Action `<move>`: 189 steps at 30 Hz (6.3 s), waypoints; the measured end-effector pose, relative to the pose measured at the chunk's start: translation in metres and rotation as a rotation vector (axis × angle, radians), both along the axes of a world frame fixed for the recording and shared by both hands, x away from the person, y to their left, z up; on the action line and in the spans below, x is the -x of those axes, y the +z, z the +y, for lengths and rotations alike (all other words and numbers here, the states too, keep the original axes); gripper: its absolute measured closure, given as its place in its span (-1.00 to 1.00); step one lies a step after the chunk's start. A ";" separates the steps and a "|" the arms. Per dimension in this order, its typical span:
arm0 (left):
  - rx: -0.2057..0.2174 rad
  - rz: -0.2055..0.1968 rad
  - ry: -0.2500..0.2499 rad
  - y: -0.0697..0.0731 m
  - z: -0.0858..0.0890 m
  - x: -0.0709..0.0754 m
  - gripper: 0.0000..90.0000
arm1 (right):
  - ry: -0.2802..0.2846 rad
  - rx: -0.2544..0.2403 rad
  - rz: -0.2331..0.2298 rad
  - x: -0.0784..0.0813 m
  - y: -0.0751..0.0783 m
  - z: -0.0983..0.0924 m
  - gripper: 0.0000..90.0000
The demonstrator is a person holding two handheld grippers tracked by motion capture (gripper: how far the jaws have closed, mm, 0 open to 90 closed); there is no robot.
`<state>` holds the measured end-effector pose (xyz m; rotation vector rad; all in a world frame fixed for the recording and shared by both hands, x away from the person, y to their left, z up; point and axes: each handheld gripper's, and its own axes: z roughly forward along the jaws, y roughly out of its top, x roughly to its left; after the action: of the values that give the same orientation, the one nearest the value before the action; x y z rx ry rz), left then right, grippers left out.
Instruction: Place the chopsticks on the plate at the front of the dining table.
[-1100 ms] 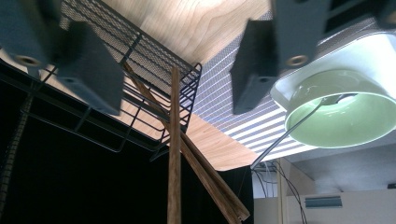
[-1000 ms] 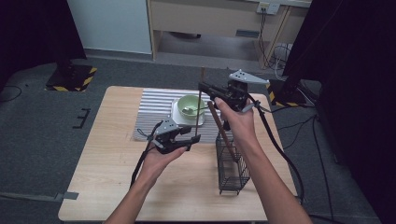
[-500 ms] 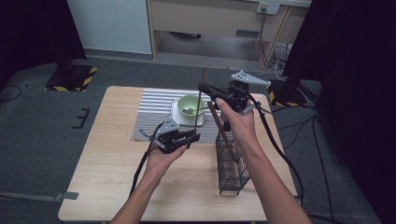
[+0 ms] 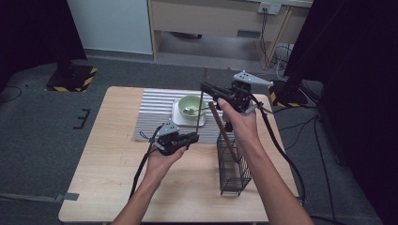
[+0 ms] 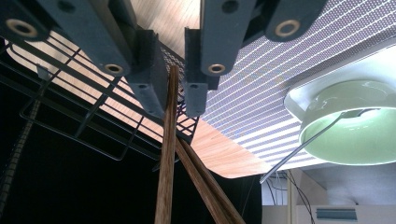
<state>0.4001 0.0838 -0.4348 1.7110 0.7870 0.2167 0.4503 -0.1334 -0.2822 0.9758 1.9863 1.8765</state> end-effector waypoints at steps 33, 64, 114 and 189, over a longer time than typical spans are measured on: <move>-0.030 -0.017 0.071 0.003 0.018 -0.001 0.91 | -0.153 0.183 -0.072 0.017 -0.004 -0.036 -0.27; -0.055 -0.034 0.173 0.015 0.051 -0.004 0.91 | -0.516 0.316 0.090 0.015 -0.127 -0.176 -0.65; -0.091 -0.031 0.341 0.023 0.018 -0.035 0.91 | -0.525 0.544 0.375 0.012 -0.257 -0.180 -0.80; -0.239 0.125 0.591 -0.071 0.008 -0.057 0.91 | -0.547 0.550 0.389 0.013 -0.257 -0.178 -0.90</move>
<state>0.4574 0.0913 -0.5055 1.6827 1.3970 0.6322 0.4375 -0.3113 -0.5396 1.5659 1.9758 0.8401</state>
